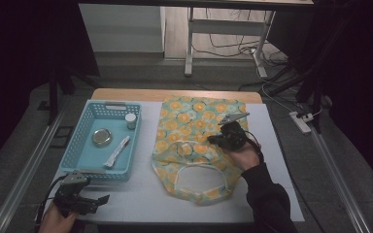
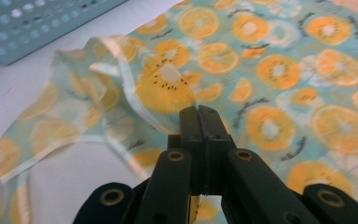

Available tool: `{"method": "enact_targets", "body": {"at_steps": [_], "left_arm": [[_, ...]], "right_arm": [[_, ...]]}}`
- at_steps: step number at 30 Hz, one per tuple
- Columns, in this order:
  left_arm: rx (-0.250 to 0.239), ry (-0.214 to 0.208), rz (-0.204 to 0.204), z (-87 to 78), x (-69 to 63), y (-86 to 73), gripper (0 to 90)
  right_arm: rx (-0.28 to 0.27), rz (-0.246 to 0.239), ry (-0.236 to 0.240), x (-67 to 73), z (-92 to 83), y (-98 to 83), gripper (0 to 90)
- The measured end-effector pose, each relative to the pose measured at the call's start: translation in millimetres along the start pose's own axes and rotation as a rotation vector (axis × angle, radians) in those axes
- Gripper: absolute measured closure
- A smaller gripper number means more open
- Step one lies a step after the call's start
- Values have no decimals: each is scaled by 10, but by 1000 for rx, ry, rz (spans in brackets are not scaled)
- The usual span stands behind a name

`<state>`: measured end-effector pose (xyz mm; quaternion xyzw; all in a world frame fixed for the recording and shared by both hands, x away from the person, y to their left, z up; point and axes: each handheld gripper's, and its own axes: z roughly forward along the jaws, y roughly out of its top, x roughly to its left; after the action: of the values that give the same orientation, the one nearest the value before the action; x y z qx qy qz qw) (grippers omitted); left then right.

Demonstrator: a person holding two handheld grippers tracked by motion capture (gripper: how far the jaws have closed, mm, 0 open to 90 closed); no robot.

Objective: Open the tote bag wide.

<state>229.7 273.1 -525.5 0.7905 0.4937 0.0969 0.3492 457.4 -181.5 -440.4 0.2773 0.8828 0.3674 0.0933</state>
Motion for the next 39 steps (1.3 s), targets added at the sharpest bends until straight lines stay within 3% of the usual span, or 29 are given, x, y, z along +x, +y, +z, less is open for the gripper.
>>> {"method": "enact_targets", "body": {"at_steps": [9,17,24,31,39], "left_arm": [[0,-4,-4,0,8,0,9],[1,-3,-6,3,8,1,10],[6,-5,-7,8,12,5,10],[6,-6,-7,8,8,4,10],[6,-5,-2,7,7,4,10]], "right_arm": [[-1,28,-47,-269,193,172,894],[15,27,-83,-413,374,194,893],[31,38,-114,-594,591,113,892],[83,66,-140,-741,801,-72,888],[93,97,-126,-796,866,-152,841]]}}
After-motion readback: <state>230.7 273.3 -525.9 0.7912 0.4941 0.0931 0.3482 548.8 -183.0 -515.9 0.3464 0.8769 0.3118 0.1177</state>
